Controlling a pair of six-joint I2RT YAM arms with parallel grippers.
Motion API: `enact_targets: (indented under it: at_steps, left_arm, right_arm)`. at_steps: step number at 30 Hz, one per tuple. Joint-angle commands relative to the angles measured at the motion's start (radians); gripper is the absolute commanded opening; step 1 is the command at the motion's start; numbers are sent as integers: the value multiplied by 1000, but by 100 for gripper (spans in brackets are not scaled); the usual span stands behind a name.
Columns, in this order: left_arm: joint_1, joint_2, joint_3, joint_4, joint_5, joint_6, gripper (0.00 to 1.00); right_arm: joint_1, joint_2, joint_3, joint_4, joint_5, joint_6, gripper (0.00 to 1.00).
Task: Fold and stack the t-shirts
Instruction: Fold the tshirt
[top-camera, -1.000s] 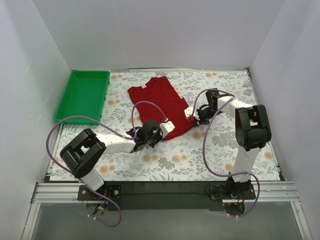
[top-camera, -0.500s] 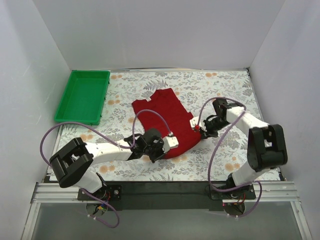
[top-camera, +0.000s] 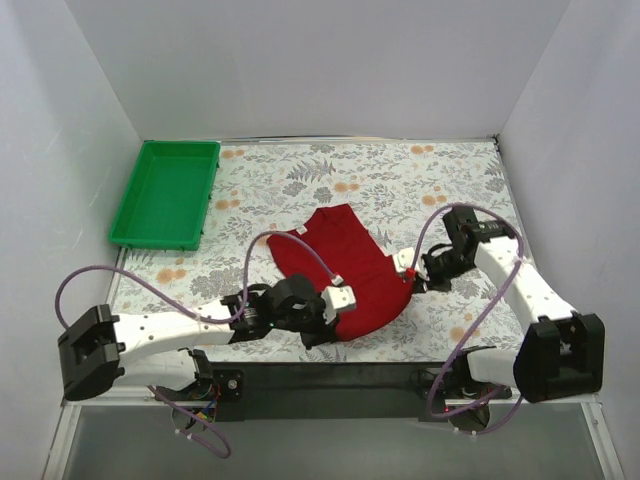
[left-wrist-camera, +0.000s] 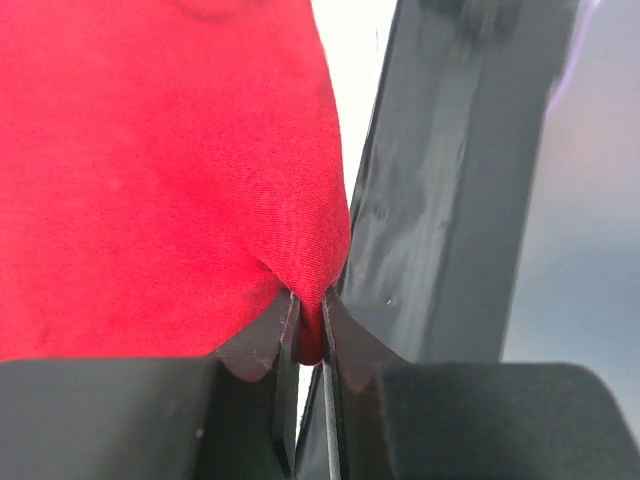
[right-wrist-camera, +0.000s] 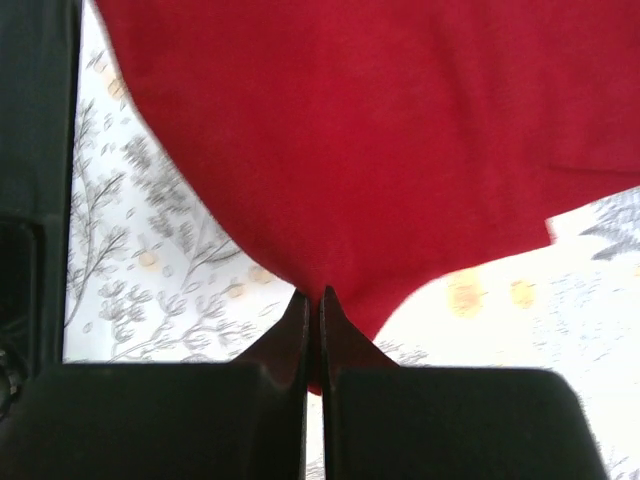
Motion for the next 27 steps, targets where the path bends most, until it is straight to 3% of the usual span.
enact_targets:
  at_steps: [1, 7, 16, 22, 27]
  left_arm:
    - [86, -97, -18, -7, -5, -98, 0]
    - [321, -157, -8, 17, 77, -184, 0]
    - [640, -36, 97, 45, 160, -253, 0]
    - [703, -65, 156, 43, 99, -261, 0]
    - [796, -60, 121, 10, 3, -333, 0]
  right_arm:
    - [-3, 145, 149, -1, -120, 33, 1]
    - [18, 467, 529, -2, -238, 119, 1]
    - [89, 875, 1127, 2, -344, 388, 1]
    - [126, 989, 1273, 85, -381, 527, 1]
    - [153, 980, 1157, 399, -358, 771, 1]
